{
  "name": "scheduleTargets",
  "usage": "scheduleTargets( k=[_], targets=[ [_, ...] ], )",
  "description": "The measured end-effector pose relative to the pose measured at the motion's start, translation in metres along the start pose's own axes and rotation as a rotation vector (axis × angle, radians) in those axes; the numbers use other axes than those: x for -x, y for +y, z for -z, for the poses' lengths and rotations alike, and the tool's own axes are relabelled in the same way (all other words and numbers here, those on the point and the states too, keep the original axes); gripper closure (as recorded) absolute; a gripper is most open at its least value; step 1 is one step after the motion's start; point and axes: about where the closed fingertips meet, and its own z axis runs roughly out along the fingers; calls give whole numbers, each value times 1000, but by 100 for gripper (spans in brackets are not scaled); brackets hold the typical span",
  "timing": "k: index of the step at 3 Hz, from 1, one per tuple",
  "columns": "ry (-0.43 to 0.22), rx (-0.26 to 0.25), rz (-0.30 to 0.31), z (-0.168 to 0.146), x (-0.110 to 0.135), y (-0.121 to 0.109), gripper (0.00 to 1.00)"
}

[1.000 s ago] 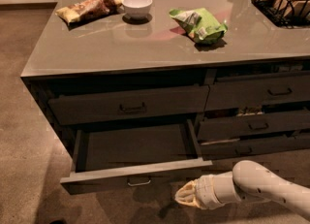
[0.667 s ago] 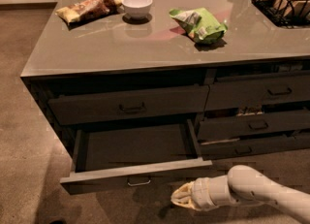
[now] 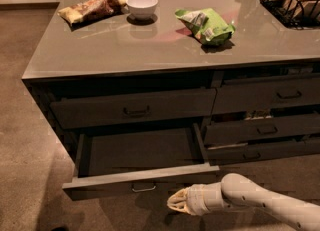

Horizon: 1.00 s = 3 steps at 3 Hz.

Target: Close middle drawer

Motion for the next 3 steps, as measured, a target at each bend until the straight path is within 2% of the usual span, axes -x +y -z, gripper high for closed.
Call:
scheduleTargets(
  k=[1, 2, 3],
  targets=[
    [-8, 23, -3, -27, -28, -18, 100],
    [-13, 32, -19, -37, -49, -37, 100],
    [-25, 19, -36, -43, -64, -60, 100]
  ],
)
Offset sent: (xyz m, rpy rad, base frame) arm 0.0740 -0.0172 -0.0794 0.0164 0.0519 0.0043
